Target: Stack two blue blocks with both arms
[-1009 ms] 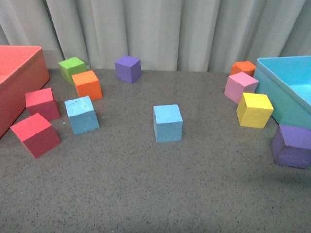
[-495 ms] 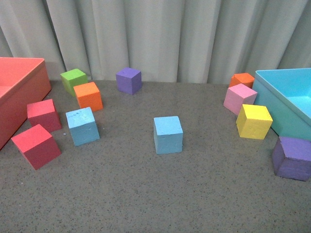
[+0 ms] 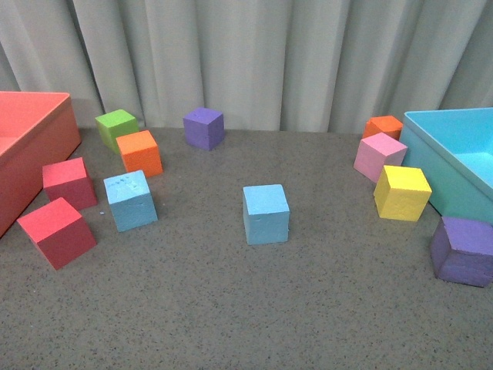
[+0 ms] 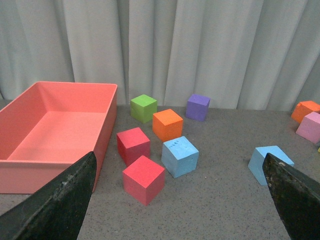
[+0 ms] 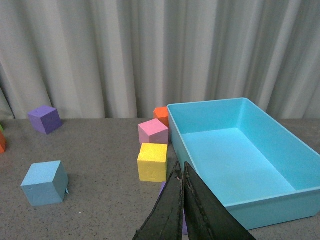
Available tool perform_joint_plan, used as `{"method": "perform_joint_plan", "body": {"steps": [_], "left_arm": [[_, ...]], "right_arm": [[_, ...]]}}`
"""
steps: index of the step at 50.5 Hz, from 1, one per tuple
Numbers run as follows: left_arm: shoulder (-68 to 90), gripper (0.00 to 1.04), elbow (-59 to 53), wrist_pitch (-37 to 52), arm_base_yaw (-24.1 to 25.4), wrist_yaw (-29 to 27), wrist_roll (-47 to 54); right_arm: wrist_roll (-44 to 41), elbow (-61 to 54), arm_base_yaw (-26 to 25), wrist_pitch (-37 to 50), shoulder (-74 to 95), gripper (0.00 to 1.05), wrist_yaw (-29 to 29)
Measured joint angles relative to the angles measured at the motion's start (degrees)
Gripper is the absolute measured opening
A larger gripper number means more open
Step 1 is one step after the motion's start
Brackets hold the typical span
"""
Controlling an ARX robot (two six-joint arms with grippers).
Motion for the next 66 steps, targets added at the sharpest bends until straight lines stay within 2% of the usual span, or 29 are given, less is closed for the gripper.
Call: {"method": "perform_joint_plan", "body": {"steps": [28, 45, 51, 58, 60, 66], "left_arm": [[0.0, 0.98, 0.0, 0.0, 0.0, 0.0, 0.0], [0.0, 0.98, 0.0, 0.0, 0.0, 0.0, 0.0], [0.0, 0.98, 0.0, 0.0, 0.0, 0.0, 0.0], [0.0, 0.98, 0.0, 0.0, 0.0, 0.0, 0.0], [0.0, 0.98, 0.0, 0.0, 0.0, 0.0, 0.0], [0.0, 0.98, 0.0, 0.0, 0.0, 0.0, 0.0]], "right_arm": [[0.0, 0.0, 0.0, -15.3, -15.9, 0.01, 0.0], [0.0, 0.0, 0.0, -20.0, -20.7, 0.01, 0.0], [0.0, 0.0, 0.0, -29.4, -28.3, 0.01, -0.2], [0.0, 0.0, 0.0, -29.8, -30.0, 0.01, -0.2], [0.0, 0.0, 0.0, -29.8, -30.0, 0.03, -0.2], [-0.1, 0.0, 0.0, -29.8, -30.0, 0.20, -0.2]]}}
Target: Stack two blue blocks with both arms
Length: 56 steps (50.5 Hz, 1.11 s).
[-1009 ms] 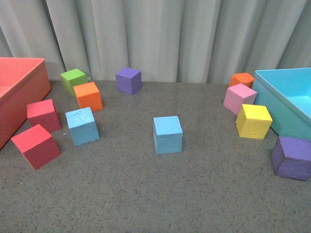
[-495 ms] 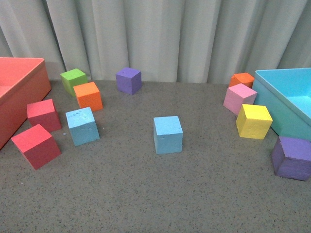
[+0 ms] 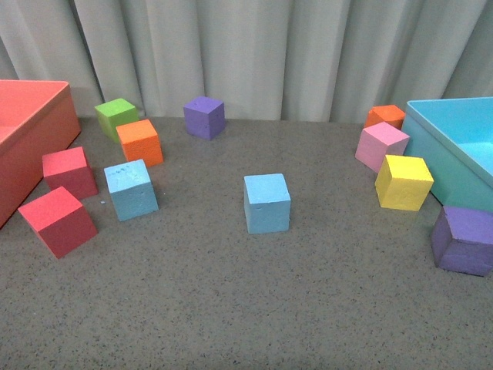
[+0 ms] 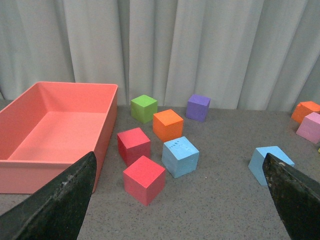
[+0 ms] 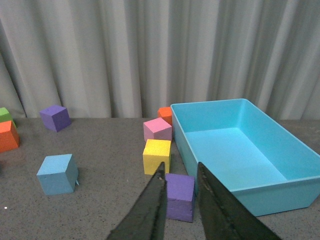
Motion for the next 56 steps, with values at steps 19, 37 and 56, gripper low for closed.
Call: {"method": "perform_joint_plan", "body": {"steps": [19, 37, 56], "left_arm": [[1.3, 0.98, 0.9, -2.8, -0.5, -1.6, -0.5], [57.9, 0.98, 18.7, 17.2, -9.5, -5.7, -6.8], [98.9, 0.98, 50.9, 6.9, -11.5, -7.3, -15.4]], "right_arm": [[0.0, 0.0, 0.0, 0.0, 0.0, 0.88, 0.0], [0.0, 0.0, 0.0, 0.0, -0.1, 0.95, 0.0], [0.0, 0.0, 0.0, 0.0, -0.1, 0.95, 0.0]]}}
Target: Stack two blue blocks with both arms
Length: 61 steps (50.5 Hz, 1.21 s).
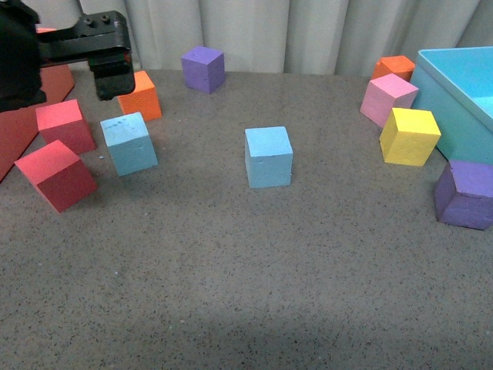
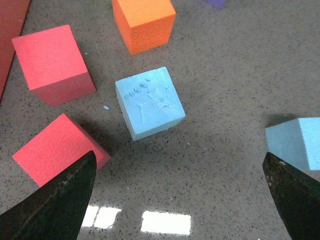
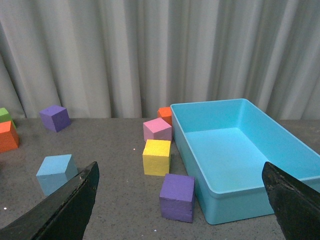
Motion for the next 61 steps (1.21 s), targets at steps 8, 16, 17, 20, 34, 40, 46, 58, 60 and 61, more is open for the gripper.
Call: {"method": "perform_joint_plan", "body": {"steps": [8, 16, 17, 20, 34, 40, 46, 58, 60, 61], "left_arm": [[11.6, 0.98, 13.3, -9.9, -0.2, -1.2, -2.6], [19.9, 0.98, 23.5, -17.9, 0.0, -1.5, -5.3], [20.6, 0.98, 24.3, -18.4, 0.0, -1.5, -5.5], [22.4, 0.98, 26.2, -19.6, 0.1, -1.9, -5.8], [27.3, 0.98, 31.7, -23.8, 0.7, -1.9, -8.0], [30.3, 0.98, 34.5, -25.7, 1.1, -2.1, -9.2], [33.1, 0.98, 37.1, -26.9, 1.3, -1.3, -10.4], [36.2, 0.68, 40.7, -28.4, 1.9, -1.3, -11.0], [36.2, 0.61, 41.0, -28.6, 2.0, -1.4, -11.0], [36.2, 0.60, 41.1, -28.6, 2.0, -1.4, -11.0]], "right_arm": [[0.0, 0.0, 0.0, 0.0, 0.0, 0.95, 0.0], [0.0, 0.0, 0.0, 0.0, 0.0, 0.95, 0.0], [0.0, 0.0, 0.0, 0.0, 0.0, 0.95, 0.0], [0.0, 0.0, 0.0, 0.0, 0.0, 0.95, 0.0], [0.0, 0.0, 0.0, 0.0, 0.0, 0.95, 0.0], [0.0, 0.0, 0.0, 0.0, 0.0, 0.95, 0.0], [0.0, 0.0, 0.0, 0.0, 0.0, 0.95, 0.0], [0.0, 0.0, 0.0, 0.0, 0.0, 0.95, 0.0], [0.0, 0.0, 0.0, 0.0, 0.0, 0.95, 0.0], [0.0, 0.0, 0.0, 0.0, 0.0, 0.95, 0.0]]}}
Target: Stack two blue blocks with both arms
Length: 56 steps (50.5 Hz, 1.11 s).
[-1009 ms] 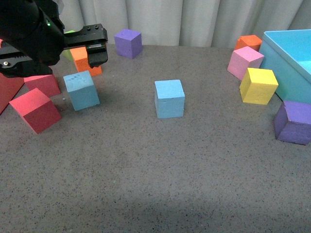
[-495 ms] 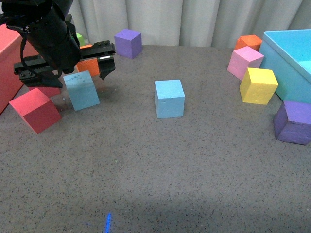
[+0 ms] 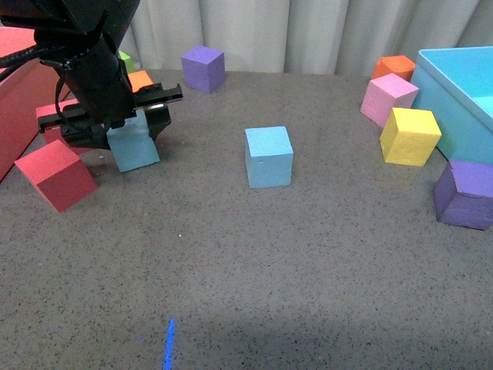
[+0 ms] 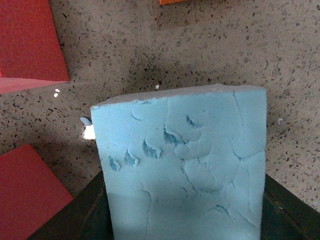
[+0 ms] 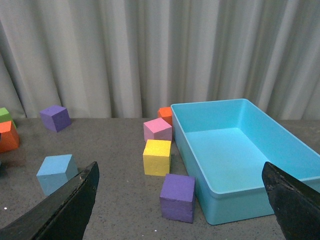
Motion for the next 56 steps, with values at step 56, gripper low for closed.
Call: {"method": "perform_joint_plan", "body": {"steps": [56], "left_arm": [[-7.2, 0.45, 5.8, -8.4, -22.0, -3.5, -6.6]], "right_arm": [[0.0, 0.0, 0.0, 0.0, 0.0, 0.95, 0.0]]}}
